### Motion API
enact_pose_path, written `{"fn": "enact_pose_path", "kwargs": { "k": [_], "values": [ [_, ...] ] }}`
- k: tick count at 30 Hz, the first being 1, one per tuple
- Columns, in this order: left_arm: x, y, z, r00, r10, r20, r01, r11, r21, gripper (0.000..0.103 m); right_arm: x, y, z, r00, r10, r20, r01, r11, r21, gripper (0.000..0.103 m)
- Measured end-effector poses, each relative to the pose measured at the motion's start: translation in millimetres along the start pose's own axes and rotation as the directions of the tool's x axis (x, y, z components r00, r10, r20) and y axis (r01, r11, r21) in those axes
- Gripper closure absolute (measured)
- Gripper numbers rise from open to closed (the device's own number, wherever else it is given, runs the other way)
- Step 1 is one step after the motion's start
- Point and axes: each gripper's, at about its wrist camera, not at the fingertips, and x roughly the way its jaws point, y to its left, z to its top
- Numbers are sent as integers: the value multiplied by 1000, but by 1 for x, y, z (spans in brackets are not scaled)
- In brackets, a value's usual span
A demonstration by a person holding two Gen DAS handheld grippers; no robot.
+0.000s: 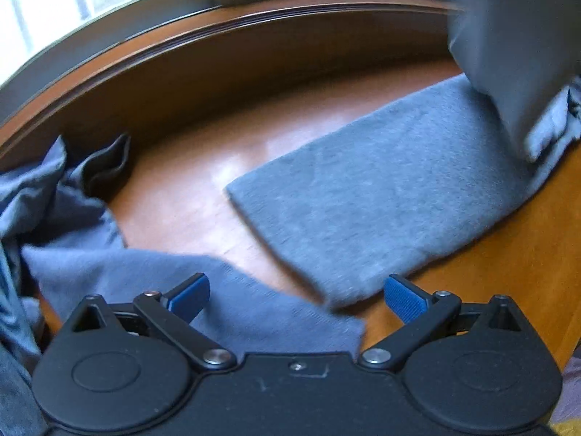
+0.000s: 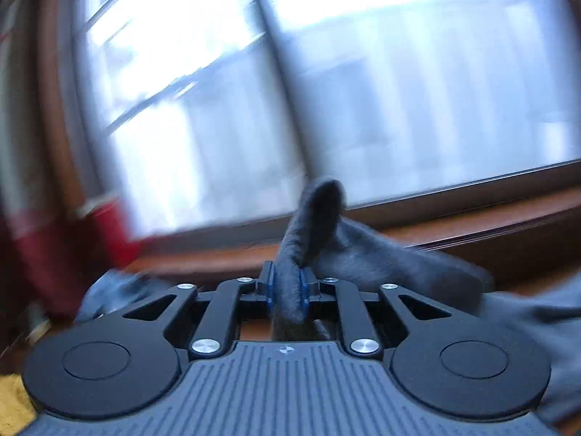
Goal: Fold clothes
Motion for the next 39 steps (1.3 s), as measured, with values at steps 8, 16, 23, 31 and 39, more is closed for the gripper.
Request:
{"fn": "enact_pose_path", "kwargs": {
  "k": [8, 16, 23, 31, 39],
  "values": [
    [-5, 35, -18, 999, 36, 1, -36, 999, -27, 0, 97, 61, -45, 972, -36, -231, 38, 999, 8, 38],
    [-14, 37, -11, 997, 10, 70, -14, 998, 58, 0, 39, 51, -94, 857, -458, -237, 489, 868, 92, 6],
    [-14, 22, 11, 974, -122, 192, 100, 988, 120, 4, 52, 59, -120, 733, -624, -270, 644, 765, -16, 6],
    [7, -4, 23, 969, -200, 145, 181, 974, 134, 26, 21, 34, -132, 686, -662, -302, 716, 688, 117, 7],
    [18, -6, 14, 964, -228, 133, 210, 968, 141, 44, 6, 21, -144, 713, -629, -310, 698, 679, 228, 7]
  ]
}}
